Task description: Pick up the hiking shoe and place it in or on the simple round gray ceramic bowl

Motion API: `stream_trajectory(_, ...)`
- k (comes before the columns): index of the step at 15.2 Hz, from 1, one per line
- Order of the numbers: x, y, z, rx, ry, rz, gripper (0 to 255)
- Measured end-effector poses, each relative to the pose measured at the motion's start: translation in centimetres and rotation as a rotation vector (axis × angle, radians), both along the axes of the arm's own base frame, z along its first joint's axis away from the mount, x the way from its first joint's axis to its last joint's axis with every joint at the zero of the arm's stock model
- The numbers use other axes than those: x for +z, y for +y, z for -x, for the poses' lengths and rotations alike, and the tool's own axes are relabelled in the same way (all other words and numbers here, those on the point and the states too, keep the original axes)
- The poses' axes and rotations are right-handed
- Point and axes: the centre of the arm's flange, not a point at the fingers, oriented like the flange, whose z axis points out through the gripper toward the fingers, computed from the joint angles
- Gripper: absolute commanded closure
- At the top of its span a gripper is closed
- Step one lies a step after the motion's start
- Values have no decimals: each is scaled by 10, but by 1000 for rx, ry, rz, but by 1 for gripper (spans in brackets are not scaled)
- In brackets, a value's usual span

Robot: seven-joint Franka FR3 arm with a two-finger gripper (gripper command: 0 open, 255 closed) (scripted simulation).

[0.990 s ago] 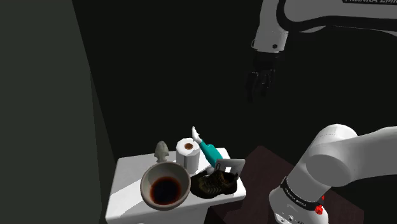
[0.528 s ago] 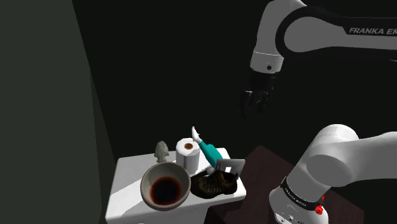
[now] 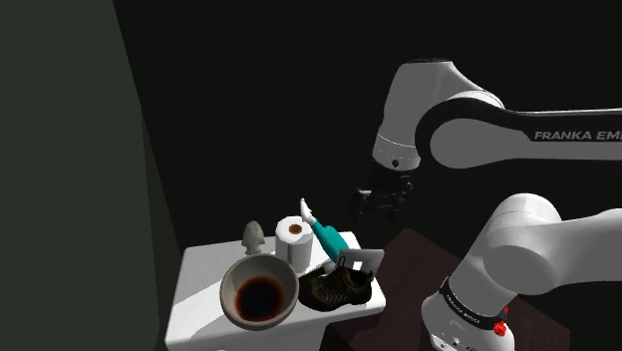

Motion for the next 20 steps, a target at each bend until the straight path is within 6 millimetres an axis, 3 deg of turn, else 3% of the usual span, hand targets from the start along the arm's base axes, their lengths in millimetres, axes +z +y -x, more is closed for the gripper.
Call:
stream_trajectory(5, -52, 38, 5, -118, -34, 13, 0)
stream_trajectory(9, -82, 58, 6, -179, -54, 18, 0)
stream_trajectory(15, -114, 62, 6, -185, -56, 17, 0)
stream_trajectory(20, -118, 63, 5, -185, -56, 17, 0)
